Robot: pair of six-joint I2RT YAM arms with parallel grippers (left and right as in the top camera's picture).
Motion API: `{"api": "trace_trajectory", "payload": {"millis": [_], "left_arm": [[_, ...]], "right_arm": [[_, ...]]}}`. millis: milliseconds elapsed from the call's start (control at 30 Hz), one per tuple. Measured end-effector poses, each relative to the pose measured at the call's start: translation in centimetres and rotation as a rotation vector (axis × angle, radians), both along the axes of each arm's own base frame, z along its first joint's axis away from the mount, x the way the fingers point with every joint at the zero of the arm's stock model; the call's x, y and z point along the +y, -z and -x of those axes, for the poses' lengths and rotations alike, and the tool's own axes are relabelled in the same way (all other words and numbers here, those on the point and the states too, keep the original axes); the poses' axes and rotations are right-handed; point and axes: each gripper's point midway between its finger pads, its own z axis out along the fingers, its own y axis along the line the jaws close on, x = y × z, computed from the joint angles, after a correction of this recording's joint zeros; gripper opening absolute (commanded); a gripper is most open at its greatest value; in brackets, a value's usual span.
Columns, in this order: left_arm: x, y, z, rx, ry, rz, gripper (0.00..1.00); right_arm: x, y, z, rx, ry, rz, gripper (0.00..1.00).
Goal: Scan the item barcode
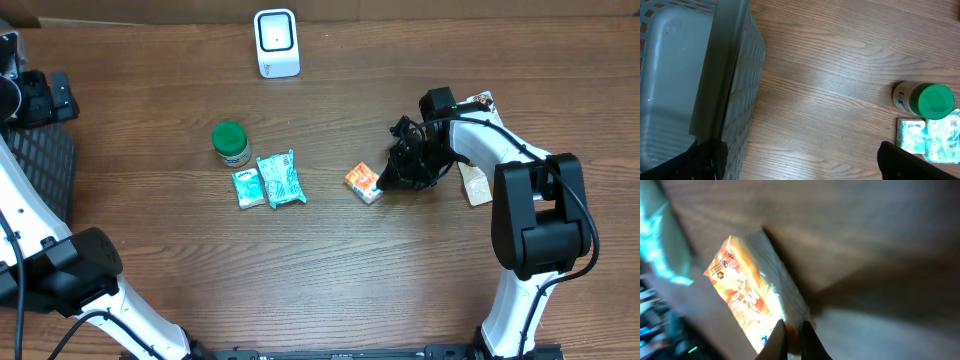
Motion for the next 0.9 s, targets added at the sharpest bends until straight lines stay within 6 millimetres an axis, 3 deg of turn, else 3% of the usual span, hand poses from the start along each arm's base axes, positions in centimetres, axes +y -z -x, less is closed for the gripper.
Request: {"api": "trace_trajectory", "payload": {"millis": [100,200,333,500,900], "left_arm": [[0.0,0.0,0.0,0.000,0.000,0.000,0.99],[0.0,0.0,0.0,0.000,0.000,0.000,0.99],[0.0,0.0,0.0,0.000,0.000,0.000,1.00],[0.0,0.0,0.0,0.000,0.000,0.000,0.99],[0.0,0.0,0.0,0.000,0.000,0.000,0.99]], "right_arm": [[1.3,-1.5,0.7,0.058,0.016,-0.095,0.04],[3.2,-4.4,0.3,0.075,0.031,-0.254,0.04],[5.6,-10.0,-0.3,0.041,0.028,-0.516,0.04],[7.0,-16.0,-0.7,0.027,0.017,-0.779,0.04],[7.5,-21.3,-2.6,0.081,0.034,-0.892,0.04]]}}
